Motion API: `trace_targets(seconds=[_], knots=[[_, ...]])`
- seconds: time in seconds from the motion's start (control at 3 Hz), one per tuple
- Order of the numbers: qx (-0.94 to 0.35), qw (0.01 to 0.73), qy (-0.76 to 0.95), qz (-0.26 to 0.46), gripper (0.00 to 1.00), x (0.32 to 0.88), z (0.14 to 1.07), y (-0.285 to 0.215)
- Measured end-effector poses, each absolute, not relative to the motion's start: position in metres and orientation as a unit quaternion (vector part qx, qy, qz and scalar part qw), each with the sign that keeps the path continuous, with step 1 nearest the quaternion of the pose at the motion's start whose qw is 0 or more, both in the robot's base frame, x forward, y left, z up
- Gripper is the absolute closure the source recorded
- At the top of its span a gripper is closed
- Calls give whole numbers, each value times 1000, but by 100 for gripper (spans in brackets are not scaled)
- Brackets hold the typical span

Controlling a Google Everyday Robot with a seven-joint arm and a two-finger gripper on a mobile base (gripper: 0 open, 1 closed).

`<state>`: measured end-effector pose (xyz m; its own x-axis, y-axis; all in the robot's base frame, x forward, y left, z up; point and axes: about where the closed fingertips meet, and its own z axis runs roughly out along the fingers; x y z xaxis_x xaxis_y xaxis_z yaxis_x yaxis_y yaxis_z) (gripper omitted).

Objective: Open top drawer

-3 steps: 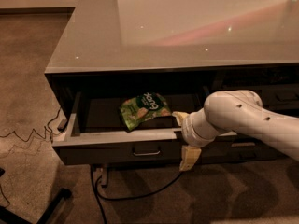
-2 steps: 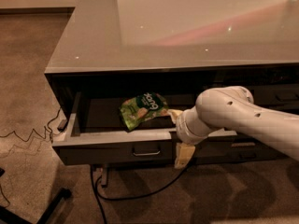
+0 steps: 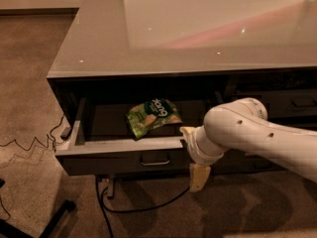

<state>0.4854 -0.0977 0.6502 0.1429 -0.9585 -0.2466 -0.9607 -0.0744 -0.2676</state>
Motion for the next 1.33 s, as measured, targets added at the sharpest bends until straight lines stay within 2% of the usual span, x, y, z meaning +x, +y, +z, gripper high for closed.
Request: trace_targets(seconds=[0.33,0.67,1.33], knots=[[-735,162,658,8,2,465,638,-106],[-729,138,671,11,21,442,624,-124],[-724,131,677,10,67,435,632,-130]])
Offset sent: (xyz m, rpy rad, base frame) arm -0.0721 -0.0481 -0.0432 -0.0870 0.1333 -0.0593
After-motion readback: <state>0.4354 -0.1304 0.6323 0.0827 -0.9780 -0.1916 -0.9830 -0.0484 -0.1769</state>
